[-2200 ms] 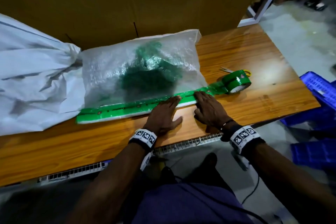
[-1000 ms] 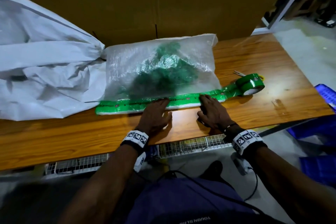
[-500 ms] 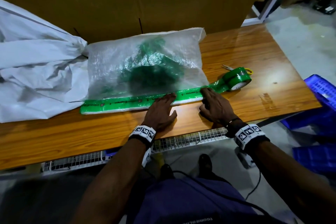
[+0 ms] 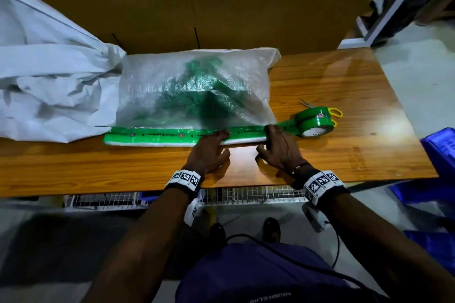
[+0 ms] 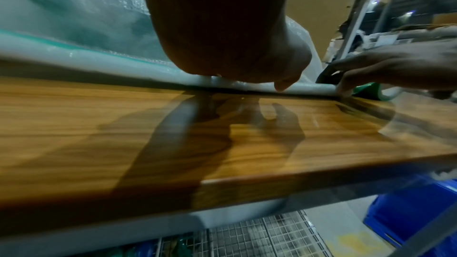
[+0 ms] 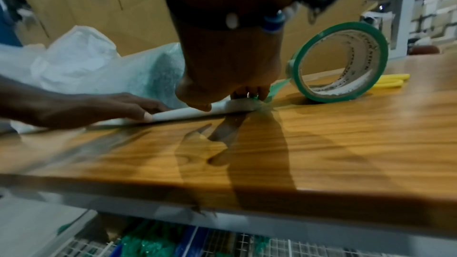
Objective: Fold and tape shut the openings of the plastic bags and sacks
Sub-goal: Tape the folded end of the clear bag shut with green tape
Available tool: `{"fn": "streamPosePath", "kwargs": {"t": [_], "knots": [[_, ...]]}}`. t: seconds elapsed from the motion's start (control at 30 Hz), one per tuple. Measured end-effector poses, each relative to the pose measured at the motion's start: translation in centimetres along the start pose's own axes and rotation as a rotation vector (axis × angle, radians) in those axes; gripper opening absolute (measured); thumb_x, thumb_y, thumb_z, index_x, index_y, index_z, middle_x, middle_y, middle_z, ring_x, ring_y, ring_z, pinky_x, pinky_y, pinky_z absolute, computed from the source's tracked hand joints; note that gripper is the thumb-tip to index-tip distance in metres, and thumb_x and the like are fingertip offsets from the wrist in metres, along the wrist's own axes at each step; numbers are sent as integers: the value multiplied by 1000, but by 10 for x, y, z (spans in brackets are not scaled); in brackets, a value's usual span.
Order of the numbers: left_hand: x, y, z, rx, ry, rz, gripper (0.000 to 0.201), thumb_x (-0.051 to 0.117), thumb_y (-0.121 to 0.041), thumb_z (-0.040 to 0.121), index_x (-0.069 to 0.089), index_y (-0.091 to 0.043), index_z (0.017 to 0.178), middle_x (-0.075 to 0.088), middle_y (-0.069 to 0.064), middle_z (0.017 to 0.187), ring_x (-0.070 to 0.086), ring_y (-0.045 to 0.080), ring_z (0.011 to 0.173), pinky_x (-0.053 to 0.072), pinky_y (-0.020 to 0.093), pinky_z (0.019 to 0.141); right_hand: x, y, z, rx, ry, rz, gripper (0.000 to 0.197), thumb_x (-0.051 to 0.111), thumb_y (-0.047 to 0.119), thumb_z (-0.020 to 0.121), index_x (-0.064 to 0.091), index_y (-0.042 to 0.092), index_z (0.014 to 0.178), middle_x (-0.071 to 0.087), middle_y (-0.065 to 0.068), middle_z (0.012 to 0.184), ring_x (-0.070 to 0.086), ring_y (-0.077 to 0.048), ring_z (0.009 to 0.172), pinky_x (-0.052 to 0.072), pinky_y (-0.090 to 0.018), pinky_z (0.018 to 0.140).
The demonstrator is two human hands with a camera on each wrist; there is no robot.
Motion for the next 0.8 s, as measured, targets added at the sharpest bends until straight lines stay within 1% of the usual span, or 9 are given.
{"fn": "streamPosePath", "kwargs": {"t": [0.07,0.13,0.2,0.27,0.37,0.5,0.6,0.7,0.8], "knots": [[1,2,0,-15,-2,-6,71,47,-51,85,56,-23,150,54,2,155,54,25,138,40,41,118,-2,1,-1,-47,-6,-32,40,52,45,82,51,11,103,62,-13,90,58,-36,81,35,-42,71],[6,1,-3,37,24,12,68,47,-48,91,51,-20,154,48,2,159,45,23,145,34,43,122,2,3,-8,-123,1,-69,43,50,44,83,54,8,106,61,-15,99,57,-34,93,39,-46,85],[6,-1,-8,116,30,50,64,51,-40,96,48,-18,155,44,3,162,39,21,150,31,45,123,12,4,-15,-162,39,-99,55,49,40,86,56,-1,121,60,-22,120,56,-35,112,41,-49,103],[4,1,-12,159,31,82,62,55,-34,96,48,-16,155,42,5,163,36,21,152,29,42,124,22,2,-22,-147,80,-132,65,47,36,89,50,-6,139,54,-26,140,50,-39,131,35,-51,117],[4,6,-13,188,56,97,63,53,-34,98,44,-18,158,38,7,166,31,21,155,25,40,124,30,4,-29,-102,122,-168,74,41,38,92,41,-6,151,44,-27,156,40,-40,147,27,-51,125],[5,13,-9,201,80,62,66,49,-43,95,46,-21,157,39,6,165,34,23,153,31,44,123,29,10,-34,-29,91,-200,75,42,39,94,37,-5,154,40,-28,159,38,-40,149,29,-51,125],[5,13,-10,218,80,33,72,47,-49,91,46,-18,157,37,7,165,33,24,154,27,40,122,27,14,-35,30,76,-174,72,44,39,93,43,-6,150,44,-29,156,41,-42,146,32,-52,123],[9,15,-10,243,94,41,77,44,-54,91,43,-18,159,35,7,167,31,25,155,28,43,124,21,20,-30,40,33,-140,59,49,40,89,54,-3,129,53,-27,139,52,-42,127,42,-50,110],[8,18,-7,271,104,33,77,45,-54,91,45,-15,157,38,11,165,35,28,152,32,46,122,15,25,-19,55,-21,-126,40,55,38,83,50,7,108,50,-17,115,49,-34,100,45,-47,89]]}}
Point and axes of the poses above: each hand's wrist, its own z-axis towards the middle knuckle, its own x-axis out of the palm, y = z × x, the point moved 9 cm from there along z, towards the middle knuckle
